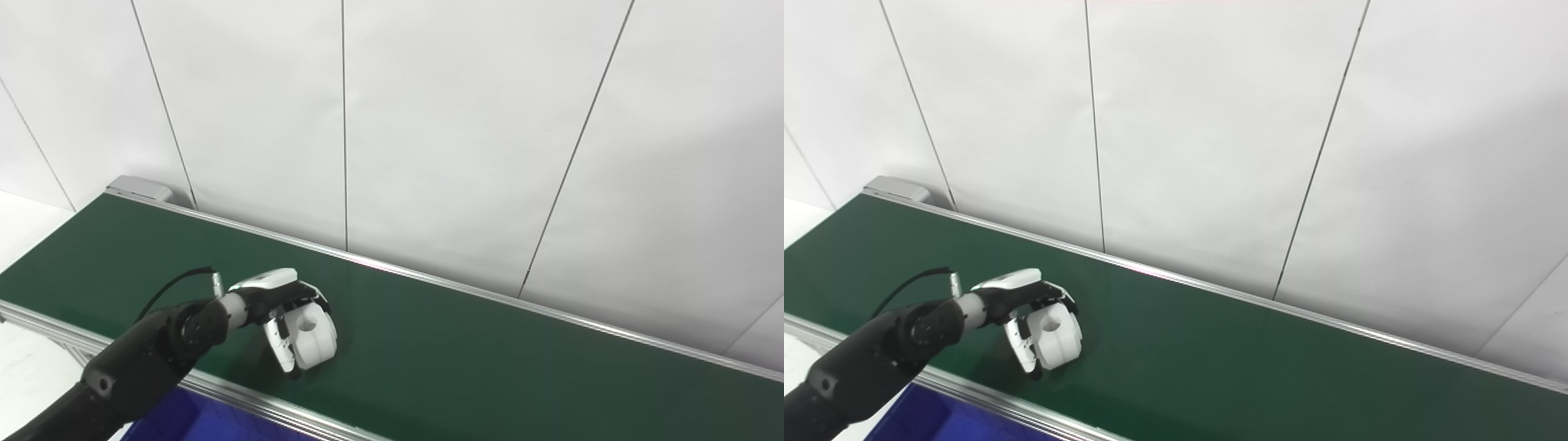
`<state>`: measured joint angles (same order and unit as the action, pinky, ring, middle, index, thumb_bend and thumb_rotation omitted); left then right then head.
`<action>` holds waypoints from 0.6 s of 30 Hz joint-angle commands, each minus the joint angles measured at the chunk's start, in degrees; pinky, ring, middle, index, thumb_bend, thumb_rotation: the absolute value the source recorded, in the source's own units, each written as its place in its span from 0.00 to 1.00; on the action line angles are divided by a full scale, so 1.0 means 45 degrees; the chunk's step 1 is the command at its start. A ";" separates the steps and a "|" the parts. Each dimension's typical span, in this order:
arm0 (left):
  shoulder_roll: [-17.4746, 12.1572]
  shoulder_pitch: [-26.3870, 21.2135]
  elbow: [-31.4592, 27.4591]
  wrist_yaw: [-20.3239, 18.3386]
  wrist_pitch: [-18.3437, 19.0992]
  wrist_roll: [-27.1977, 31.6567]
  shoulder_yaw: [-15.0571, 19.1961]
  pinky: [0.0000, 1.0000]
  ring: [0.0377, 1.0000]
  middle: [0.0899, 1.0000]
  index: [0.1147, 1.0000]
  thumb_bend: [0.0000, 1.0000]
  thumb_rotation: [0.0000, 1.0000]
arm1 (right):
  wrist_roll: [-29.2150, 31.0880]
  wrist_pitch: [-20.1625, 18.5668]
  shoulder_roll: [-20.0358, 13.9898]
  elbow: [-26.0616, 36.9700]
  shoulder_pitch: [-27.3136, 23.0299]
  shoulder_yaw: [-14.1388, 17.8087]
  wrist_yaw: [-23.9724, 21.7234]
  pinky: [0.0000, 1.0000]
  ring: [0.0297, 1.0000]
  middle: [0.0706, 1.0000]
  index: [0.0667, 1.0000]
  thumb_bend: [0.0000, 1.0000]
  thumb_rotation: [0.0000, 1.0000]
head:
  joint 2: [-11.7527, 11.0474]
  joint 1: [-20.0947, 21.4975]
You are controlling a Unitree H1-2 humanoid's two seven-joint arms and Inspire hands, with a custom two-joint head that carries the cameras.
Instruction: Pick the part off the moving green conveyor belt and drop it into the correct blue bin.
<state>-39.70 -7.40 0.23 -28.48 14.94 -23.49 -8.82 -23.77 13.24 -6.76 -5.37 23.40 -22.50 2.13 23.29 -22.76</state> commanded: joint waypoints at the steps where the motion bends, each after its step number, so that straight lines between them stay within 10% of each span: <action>1: -0.0564 0.0378 -0.0107 -0.1007 0.1004 0.0247 -0.0210 0.68 0.69 0.68 0.67 0.78 0.00 | 0.0063 0.0851 0.0032 0.0266 0.0040 0.0016 0.0156 0.81 0.88 0.90 0.95 0.89 0.43 | 0.0037 -0.0013; 6: -0.0429 0.0881 -0.0445 0.0202 0.0082 -0.0064 0.0123 0.32 0.38 0.40 0.44 0.54 0.00 | 0.0052 0.0785 -0.0011 0.0388 0.0063 -0.0019 0.0071 0.83 0.89 0.91 0.96 0.88 0.45 | 0.0053 0.0003; 9: -0.0185 0.1076 -0.0494 0.0832 -0.0286 0.0202 0.0453 0.47 0.49 0.43 0.43 0.52 0.00 | 0.0168 0.0891 0.0031 0.0296 0.0069 0.0024 0.0110 0.81 0.89 0.91 0.96 0.89 0.45 | 0.0053 0.0003; 18: 0.0112 0.1255 -0.0119 0.1916 -0.2226 0.0940 0.1041 0.48 0.48 0.41 0.46 0.52 0.00 | 0.0015 0.0853 0.0054 0.0367 0.0104 -0.0017 0.0153 0.81 0.89 0.91 0.96 0.89 0.46 | 0.0186 0.0114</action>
<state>-38.16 -2.21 0.50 -21.95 6.57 -19.27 -5.60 -23.62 13.99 -6.76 -5.37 23.53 -22.53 2.14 24.08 -22.24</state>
